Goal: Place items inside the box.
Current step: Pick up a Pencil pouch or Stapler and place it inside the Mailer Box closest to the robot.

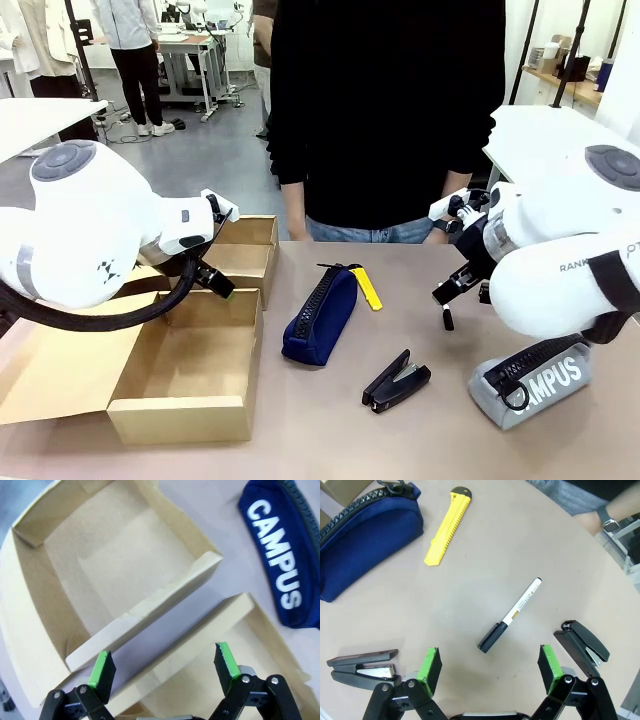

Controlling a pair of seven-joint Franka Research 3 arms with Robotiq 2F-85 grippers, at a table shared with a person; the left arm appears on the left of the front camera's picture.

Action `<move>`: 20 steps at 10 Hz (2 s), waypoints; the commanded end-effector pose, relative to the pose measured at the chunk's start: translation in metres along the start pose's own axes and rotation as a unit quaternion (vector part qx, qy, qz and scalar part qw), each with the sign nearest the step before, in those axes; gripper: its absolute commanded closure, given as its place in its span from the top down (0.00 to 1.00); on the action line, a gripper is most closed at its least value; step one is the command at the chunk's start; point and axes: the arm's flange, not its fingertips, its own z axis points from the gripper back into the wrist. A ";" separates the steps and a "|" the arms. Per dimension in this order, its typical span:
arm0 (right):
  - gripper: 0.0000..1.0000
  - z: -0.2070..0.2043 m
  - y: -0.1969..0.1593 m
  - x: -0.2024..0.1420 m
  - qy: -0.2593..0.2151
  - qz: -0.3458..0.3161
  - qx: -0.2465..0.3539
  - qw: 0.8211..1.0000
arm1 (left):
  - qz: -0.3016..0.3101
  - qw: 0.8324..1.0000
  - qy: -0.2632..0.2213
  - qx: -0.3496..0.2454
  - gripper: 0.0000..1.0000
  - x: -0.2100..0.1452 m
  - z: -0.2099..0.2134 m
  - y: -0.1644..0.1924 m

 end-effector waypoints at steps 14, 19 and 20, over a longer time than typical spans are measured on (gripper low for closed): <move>1.00 0.198 -0.258 -0.291 -0.258 -0.657 0.357 0.612 | 0.618 0.571 -0.407 -0.356 1.00 -0.257 0.132 0.207; 1.00 0.235 -0.254 -0.291 -0.244 -0.646 0.341 0.638 | 0.615 0.620 -0.352 -0.337 1.00 -0.290 0.164 0.274; 1.00 0.235 -0.254 -0.291 -0.244 -0.646 0.341 0.638 | 0.615 0.620 -0.352 -0.337 1.00 -0.290 0.164 0.274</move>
